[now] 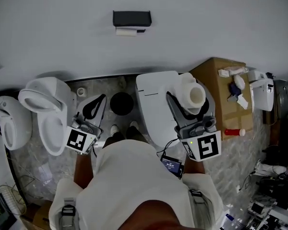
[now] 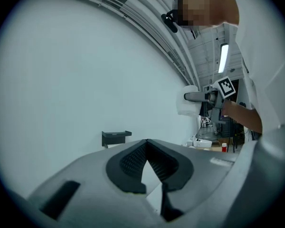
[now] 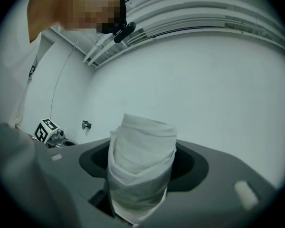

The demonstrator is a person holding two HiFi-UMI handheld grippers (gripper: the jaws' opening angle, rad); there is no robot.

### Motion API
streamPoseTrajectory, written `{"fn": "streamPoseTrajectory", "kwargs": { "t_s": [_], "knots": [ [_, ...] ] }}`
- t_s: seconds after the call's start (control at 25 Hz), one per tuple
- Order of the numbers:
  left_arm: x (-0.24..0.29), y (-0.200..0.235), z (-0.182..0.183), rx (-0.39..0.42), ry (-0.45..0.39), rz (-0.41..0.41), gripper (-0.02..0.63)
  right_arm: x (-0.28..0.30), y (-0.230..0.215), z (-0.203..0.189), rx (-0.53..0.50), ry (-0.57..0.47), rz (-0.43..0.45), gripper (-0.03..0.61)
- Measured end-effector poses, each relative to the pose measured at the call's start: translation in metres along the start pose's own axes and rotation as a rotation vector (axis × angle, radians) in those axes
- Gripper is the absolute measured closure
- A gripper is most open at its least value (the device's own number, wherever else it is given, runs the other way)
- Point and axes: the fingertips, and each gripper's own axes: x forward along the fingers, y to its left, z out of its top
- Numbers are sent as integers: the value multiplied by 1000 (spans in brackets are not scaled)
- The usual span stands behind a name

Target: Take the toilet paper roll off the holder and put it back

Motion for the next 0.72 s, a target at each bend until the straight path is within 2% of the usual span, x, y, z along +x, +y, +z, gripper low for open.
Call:
{"fn": "streamPoseTrajectory", "kwargs": {
  "t_s": [0.4, 0.56, 0.72],
  "knots": [
    [5, -2, -7, -11, 13, 2, 612, 9, -2, 1, 6, -16, 33, 261],
    [19, -1, -6, -45, 0, 9, 612, 37, -18, 3, -24, -24, 52, 261],
    [26, 2, -24, -39, 38, 8, 612, 80, -38, 1, -30, -40, 69, 261]
  ]
}}
